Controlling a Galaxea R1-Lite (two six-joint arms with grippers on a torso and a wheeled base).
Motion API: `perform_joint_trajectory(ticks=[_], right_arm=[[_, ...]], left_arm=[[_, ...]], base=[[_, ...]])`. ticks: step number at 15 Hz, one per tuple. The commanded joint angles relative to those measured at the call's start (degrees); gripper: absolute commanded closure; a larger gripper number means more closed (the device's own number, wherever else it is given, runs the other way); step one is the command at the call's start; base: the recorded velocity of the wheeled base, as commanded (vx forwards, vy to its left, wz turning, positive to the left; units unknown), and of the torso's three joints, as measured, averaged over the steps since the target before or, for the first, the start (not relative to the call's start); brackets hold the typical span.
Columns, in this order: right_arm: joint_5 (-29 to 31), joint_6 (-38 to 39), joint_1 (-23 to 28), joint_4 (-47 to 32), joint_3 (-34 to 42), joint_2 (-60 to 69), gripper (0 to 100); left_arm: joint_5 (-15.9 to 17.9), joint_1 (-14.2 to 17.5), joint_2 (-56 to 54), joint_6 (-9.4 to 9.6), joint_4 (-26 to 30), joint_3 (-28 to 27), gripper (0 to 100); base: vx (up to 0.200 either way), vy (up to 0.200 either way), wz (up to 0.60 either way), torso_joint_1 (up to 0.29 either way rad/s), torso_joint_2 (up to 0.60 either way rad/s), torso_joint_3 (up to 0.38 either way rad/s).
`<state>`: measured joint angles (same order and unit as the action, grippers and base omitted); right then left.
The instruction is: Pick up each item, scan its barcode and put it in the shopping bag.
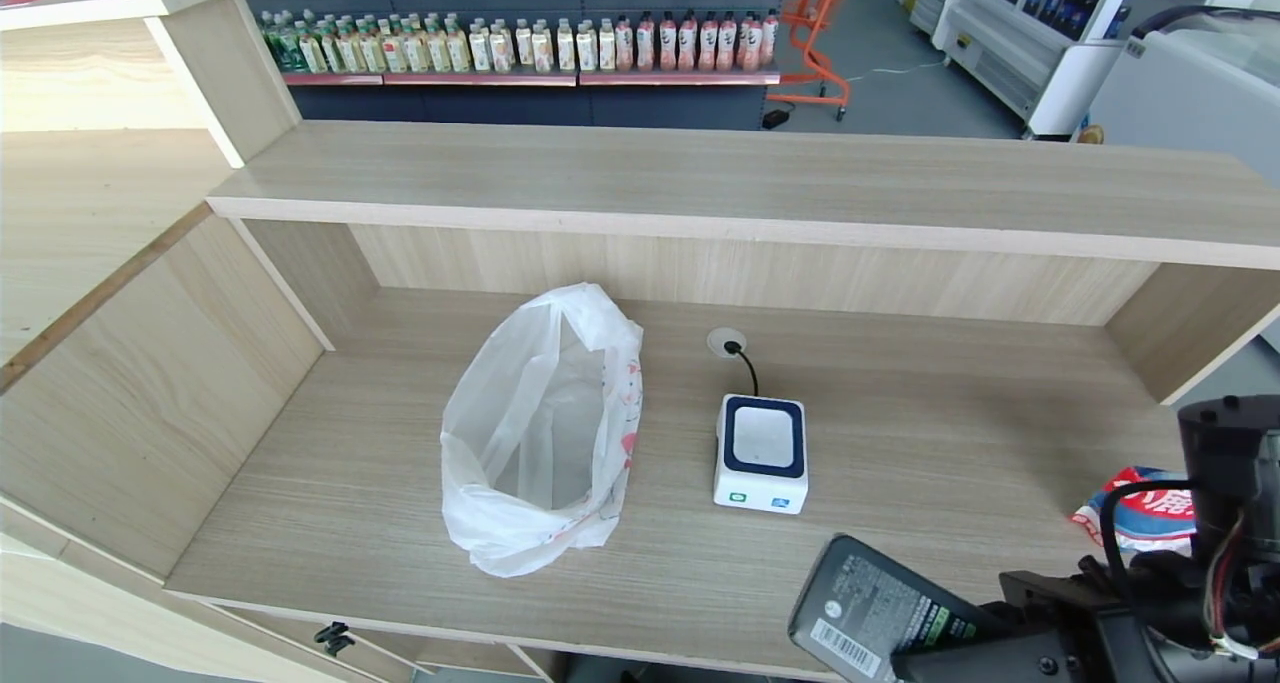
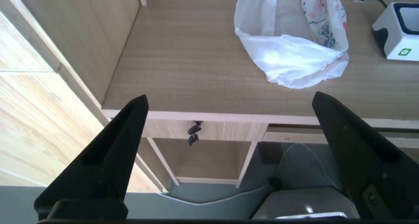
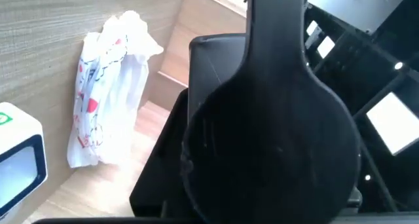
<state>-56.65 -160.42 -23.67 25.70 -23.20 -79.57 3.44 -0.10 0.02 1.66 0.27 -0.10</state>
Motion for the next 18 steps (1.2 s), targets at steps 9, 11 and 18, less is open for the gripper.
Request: perform_joint_trajectory(ticks=[9, 11, 18], right_arm=[[-2.1, -2.2, -6.6, 1.7, -3.5, -11.5, 100], [-2.1, -2.0, -6.6, 1.7, -4.0, -12.9, 100], [-3.7, -0.8, -6.1, 2.0, -12.3, -16.9, 100]], left_arm=[[0.0, 0.0, 0.0, 0.01, 0.0, 0.0, 0], [0.0, 0.0, 0.0, 0.01, 0.0, 0.0, 0], [0.0, 0.0, 0.1, 0.01, 0.0, 0.0, 0]], base=[[0.0, 0.0, 0.0, 0.0, 0.0, 0.0], [0.0, 0.0, 0.0, 0.0, 0.0, 0.0], [0.0, 0.0, 0.0, 0.0, 0.0, 0.0]])
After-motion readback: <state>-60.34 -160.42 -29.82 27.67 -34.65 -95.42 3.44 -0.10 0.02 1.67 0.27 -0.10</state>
